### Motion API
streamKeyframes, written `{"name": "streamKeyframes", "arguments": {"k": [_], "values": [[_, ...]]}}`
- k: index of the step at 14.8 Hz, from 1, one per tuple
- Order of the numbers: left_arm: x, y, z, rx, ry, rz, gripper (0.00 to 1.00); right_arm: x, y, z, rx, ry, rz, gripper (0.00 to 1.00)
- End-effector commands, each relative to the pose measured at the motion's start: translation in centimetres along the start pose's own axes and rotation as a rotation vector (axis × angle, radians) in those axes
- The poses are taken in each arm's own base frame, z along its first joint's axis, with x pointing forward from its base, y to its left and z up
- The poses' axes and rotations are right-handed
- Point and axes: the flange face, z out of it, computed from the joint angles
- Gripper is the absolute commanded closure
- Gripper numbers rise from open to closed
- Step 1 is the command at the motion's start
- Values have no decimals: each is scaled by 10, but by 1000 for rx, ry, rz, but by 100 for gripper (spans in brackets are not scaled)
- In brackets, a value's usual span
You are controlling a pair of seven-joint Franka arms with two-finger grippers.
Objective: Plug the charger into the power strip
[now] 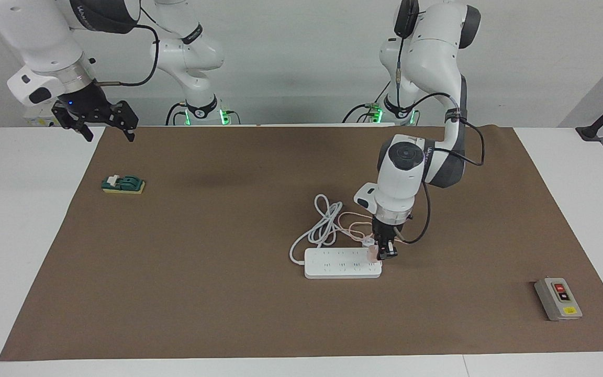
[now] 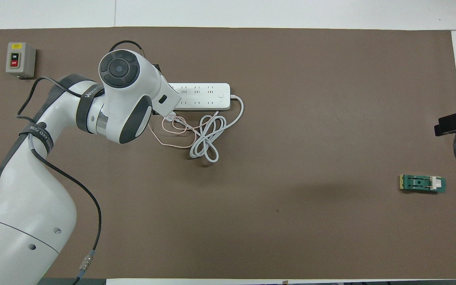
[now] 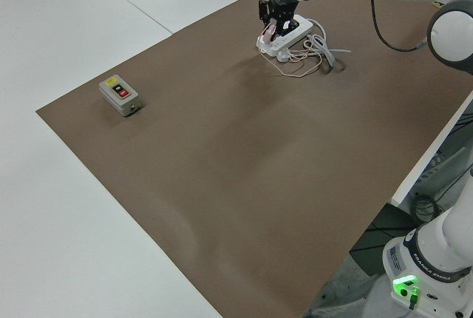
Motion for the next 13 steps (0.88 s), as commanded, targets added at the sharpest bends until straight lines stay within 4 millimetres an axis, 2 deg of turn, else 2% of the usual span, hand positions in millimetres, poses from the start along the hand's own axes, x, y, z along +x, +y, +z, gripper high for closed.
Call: {"name": "streamKeyframes", "arguments": {"k": [1, 3, 6, 13], "values": [[2, 1, 6, -31, -14, 15, 100, -3, 1, -7, -25, 19, -4, 0], [8, 8, 7, -63, -18, 25, 100, -5, 4, -14, -23, -3, 3, 0], [12, 10, 7, -76, -14, 27, 100, -5, 4, -15, -21, -9, 3, 0], [-3, 8, 5, -127, -25, 5, 100, -6, -6, -13, -23, -8, -1, 0]]}}
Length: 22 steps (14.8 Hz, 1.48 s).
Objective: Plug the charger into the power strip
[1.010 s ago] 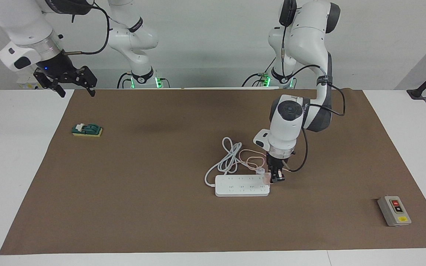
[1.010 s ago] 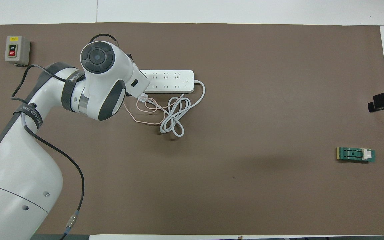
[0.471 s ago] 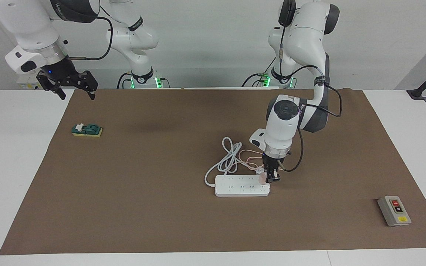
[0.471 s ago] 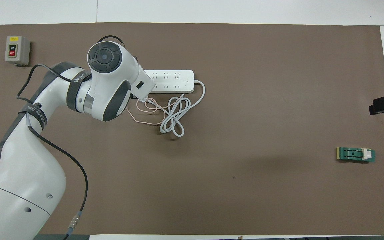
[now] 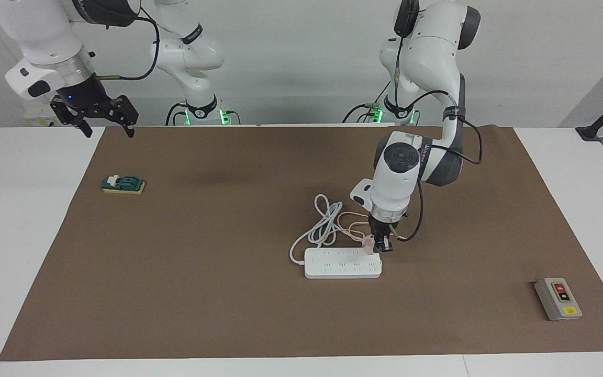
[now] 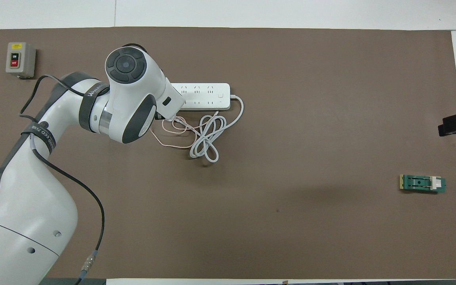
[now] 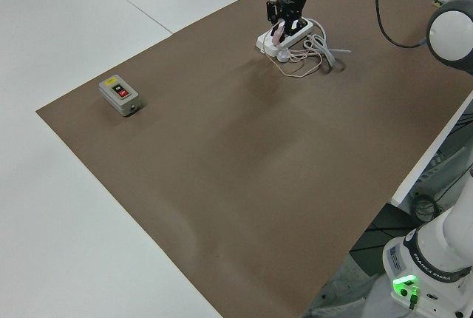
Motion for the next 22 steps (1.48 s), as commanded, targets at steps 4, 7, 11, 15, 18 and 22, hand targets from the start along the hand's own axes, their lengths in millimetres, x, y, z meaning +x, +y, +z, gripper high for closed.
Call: {"name": "streamKeyframes", "arguments": {"k": [4, 7, 11, 15, 18, 22], "values": [[-1, 0, 8, -16, 16, 1, 100, -4, -1, 0, -10, -15, 7, 0], [7, 3, 15, -27, 24, 15, 100, -3, -2, -1, -9, -9, 5, 0], [7, -7, 31, -64, 41, 7, 100, -4, -2, 0, -9, -17, 4, 0], [18, -35, 38, -161, 86, 27, 100, -4, -2, 0, -9, -15, 5, 0], [19, -34, 39, -161, 86, 31, 100, -4, -2, -1, -9, -14, 4, 0], [31, -23, 49, -143, 86, 49, 100, -4, -2, 0, -9, -15, 5, 0]]}}
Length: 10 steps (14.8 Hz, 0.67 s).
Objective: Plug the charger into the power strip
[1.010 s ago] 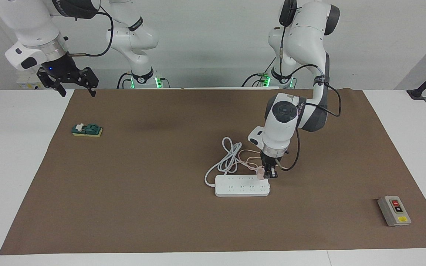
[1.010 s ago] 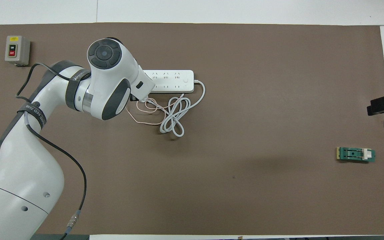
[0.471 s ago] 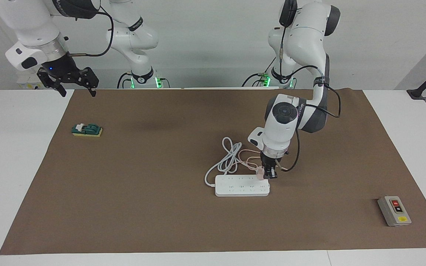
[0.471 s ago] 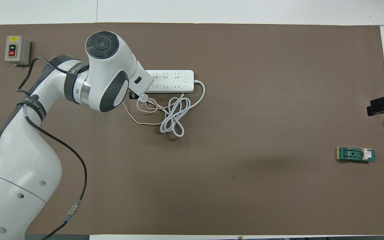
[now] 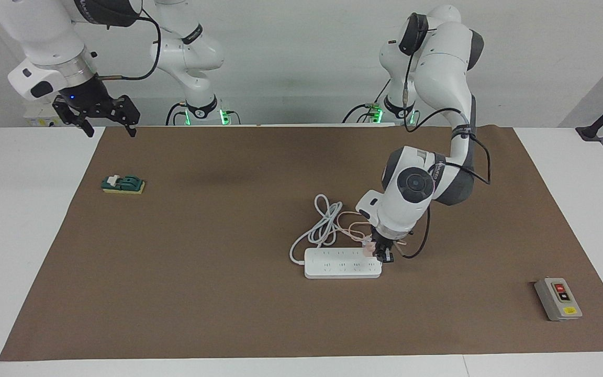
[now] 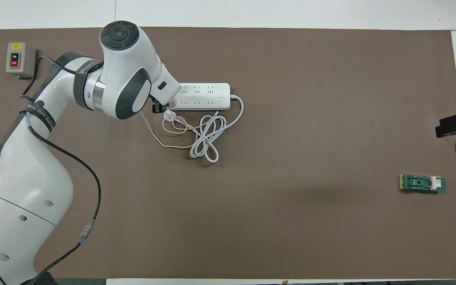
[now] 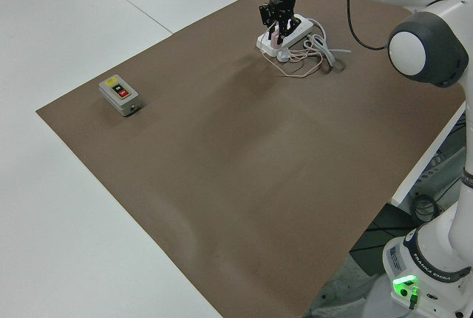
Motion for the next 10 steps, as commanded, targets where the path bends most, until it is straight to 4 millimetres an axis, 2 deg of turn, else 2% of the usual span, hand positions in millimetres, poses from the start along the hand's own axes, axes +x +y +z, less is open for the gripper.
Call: {"name": "streamKeyframes", "arguments": {"k": [1, 5, 10], "values": [[40, 6, 41, 20, 46, 41, 100, -3, -1, -1, -9, -7, 7, 0], [47, 15, 48, 36, 35, 56, 100, -3, 0, -1, -9, -7, 6, 0], [44, 15, 43, 31, 34, 15, 100, -4, -1, -1, -9, -7, 4, 0]]}}
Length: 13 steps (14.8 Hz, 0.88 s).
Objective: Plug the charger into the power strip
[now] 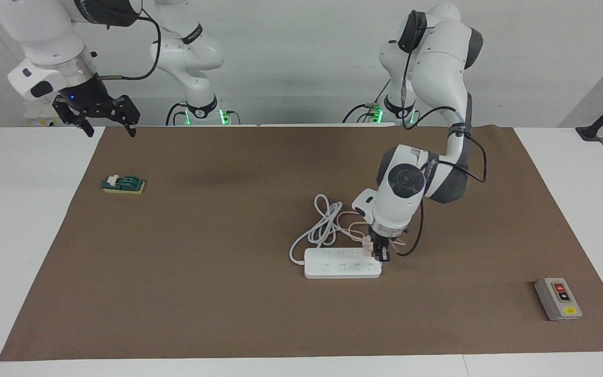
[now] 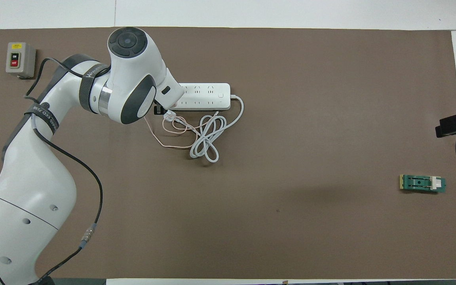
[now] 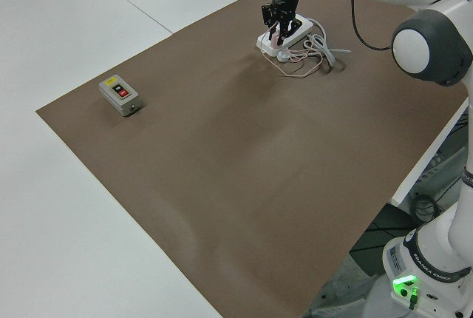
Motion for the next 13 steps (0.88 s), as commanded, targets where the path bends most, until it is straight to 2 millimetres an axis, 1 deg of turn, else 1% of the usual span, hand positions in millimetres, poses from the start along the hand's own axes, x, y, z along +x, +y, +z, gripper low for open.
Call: {"name": "streamKeyframes", "arguments": {"k": [1, 2, 3, 4, 5, 6, 8, 9, 10, 11, 12, 13], "values": [[36, 7, 36, 0, 67, -27, 100, -3, 0, -1, -9, -7, 6, 0], [33, 5, 28, 8, 72, -33, 83, -3, 0, -1, -8, -7, 5, 0], [26, 4, 17, 10, 74, -44, 61, -4, -1, -2, -8, -4, 4, 0], [8, 1, 5, -18, 80, -77, 48, -4, -1, -1, -8, -7, 4, 0], [-1, 1, -12, -45, 99, -99, 40, -3, -1, -1, -8, -9, 4, 0], [-13, 0, -38, -52, 114, -120, 0, -4, -1, -2, -8, -6, 4, 0], [-27, 4, -82, -12, 134, -145, 0, -3, -1, -1, -8, -9, 4, 0], [-30, 10, -94, -7, 131, -150, 0, -4, -1, -1, -8, -7, 4, 0], [-37, 14, -105, 0, 127, -159, 0, -3, -1, -1, -8, -9, 4, 0], [-44, 20, -123, 5, 125, -168, 0, -3, -1, -1, -8, -7, 4, 0], [-46, 28, -139, -12, 139, -179, 0, -4, -1, -1, -8, -7, 4, 0], [-59, 35, -156, -47, 174, -237, 0, -3, -1, -1, -8, -9, 4, 0]]}}
